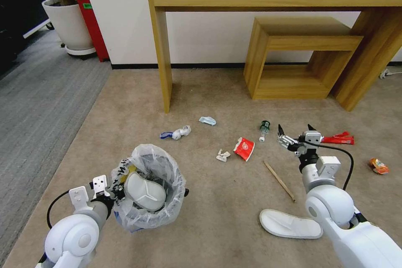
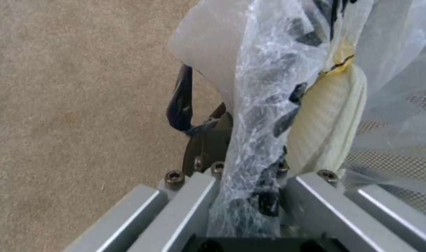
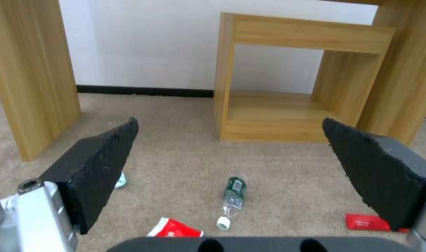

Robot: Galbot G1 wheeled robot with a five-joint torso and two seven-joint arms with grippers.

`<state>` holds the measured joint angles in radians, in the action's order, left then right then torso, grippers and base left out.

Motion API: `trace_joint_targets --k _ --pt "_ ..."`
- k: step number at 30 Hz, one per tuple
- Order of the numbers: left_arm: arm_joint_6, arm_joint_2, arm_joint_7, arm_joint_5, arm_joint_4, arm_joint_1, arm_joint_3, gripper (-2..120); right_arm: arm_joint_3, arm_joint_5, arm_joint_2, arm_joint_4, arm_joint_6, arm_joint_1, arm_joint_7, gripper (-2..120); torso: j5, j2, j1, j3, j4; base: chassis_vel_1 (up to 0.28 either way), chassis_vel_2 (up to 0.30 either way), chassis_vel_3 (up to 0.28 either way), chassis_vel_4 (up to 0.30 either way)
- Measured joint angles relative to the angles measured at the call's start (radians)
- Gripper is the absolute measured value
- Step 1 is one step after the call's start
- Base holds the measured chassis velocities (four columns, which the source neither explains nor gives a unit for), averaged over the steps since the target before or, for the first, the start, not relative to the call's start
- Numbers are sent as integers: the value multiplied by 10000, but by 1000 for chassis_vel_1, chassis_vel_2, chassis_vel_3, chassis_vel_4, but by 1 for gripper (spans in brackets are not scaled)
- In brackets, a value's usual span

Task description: Pick up the trash bin and place the garbage on the floor into it.

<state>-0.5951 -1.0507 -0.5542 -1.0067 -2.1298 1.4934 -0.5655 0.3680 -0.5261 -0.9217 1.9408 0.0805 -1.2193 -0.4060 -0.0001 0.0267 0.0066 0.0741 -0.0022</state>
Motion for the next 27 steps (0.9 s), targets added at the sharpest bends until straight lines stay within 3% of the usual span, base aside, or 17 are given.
trace_joint_targets --k 6,9,12,17,20,27 --pt "4 -16 5 0 70 -39 29 0 -63 -53 6 -2 -2 47 -29 100 1 0 1 0 0 0 0 0 0" --pt "6 -32 7 8 141 -66 72 0 -228 -728 62 103 334 138 -410 100 0 0 0 0 0 0 0 0 0" --pt "6 -38 9 12 178 -65 89 0 -420 -2395 109 452 1101 148 -1189 100 0 0 1 0 0 0 0 0 0" --pt "14 -38 11 8 211 -74 91 0 -501 -3752 84 628 1614 115 -2101 100 1 0 1 1 0 0 0 0 0" --pt "28 -38 17 3 249 -81 94 0 -353 -5115 37 860 2179 -165 -3386 100 2 0 1 0 0 0 0 0 0" --pt "51 -53 49 20 376 -141 196 0 268 -7285 -130 987 2401 -585 -5066 100 0 0 1 0 0 0 0 0 0"
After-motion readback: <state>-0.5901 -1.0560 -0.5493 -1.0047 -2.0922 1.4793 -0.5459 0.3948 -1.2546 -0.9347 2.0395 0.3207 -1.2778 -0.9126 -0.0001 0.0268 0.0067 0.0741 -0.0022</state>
